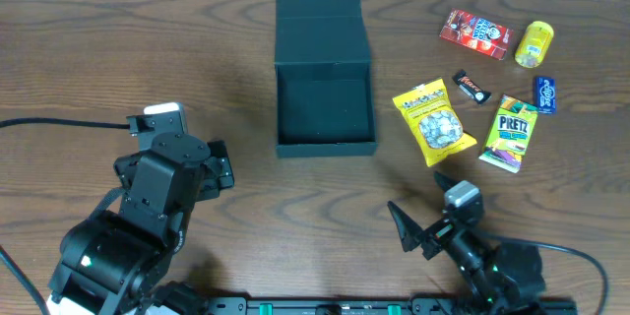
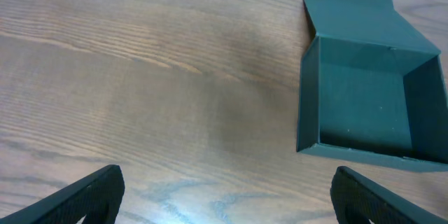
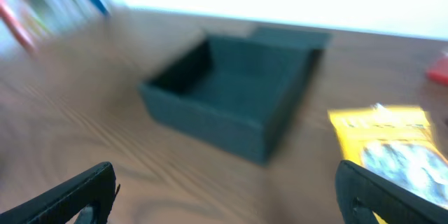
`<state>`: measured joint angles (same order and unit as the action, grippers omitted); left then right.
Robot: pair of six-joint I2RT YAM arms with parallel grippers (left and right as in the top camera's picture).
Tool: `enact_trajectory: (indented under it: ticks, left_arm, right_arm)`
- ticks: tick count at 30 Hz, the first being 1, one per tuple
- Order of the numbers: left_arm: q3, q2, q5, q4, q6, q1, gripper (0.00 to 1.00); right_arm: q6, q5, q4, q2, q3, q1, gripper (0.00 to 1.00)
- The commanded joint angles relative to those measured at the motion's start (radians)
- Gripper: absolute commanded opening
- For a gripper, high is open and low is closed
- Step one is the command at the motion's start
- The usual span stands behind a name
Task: Pack container
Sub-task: 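Reach the right gripper to the yellow candy bag and grasp it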
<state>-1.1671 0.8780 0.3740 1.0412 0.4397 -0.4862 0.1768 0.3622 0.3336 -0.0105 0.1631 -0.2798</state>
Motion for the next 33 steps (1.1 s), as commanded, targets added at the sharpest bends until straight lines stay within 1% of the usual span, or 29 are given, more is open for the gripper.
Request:
enact_trajectory:
  ticks: [1,3,4,5,11,13,16,20,23,27,33]
  left_arm:
    - [-0.008,-0.002,0.018,0.003,-0.014,0.003,0.95]
    - [-0.008,-0.002,0.018,0.003,-0.014,0.003,0.95]
    - [-0.008,-0.002,0.018,0.003,-0.014,0.003,0.95]
    - [-0.008,-0.002,0.018,0.003,-0.014,0.003,0.95]
    - [-0.008,-0.002,0.018,0.003,-0.014,0.003,0.95]
    - [-0.008,-0.002,0.018,0.003,-0.014,0.003,0.95]
    - [-0.008,-0.002,0.018,0.003,-0.014,0.003,0.96]
    - [-0.008,-0.002,0.018,0.003,-0.014,0.003,0.96]
    - [-0.008,-0.002,0.018,0.003,-0.014,0.003,0.95]
    - [-0.008,-0.002,0.018,0.003,-0.014,0.003,0.95]
    - [-0.008,-0.002,0.018,0.003,-0.014,0.003,0.95]
  right_arm:
    - [0.445,0.138,-0.011,0.005,0.000,-0.008,0.99]
    - [0.666,0.186,-0.004,0.005,0.000,-0.008,0.99]
    - [0.761,0.203,-0.001,0.005,0.000,-0.008,0.99]
    - [0.827,0.207,-0.001,0.005,0.000,-0.008,0.99]
    - [0.888,0.206,-0.026,0.005,0.000,-0.008,0.99]
    - [0.831,0.217,-0.056,0.005,0.000,-0.008,0.99]
    - [0.683,0.254,-0.137,0.005,0.000,-0.008,0.99]
    - [0.654,0.256,-0.220,-0.016,0.003,0.002,0.99]
    - [0.604,0.255,-0.237,-0.067,0.025,0.030,0.99]
    - [0.500,0.274,-0.236,-0.215,0.103,0.091,0.99]
    - [0.310,0.338,-0.180,-0.525,0.281,0.184,0.99]
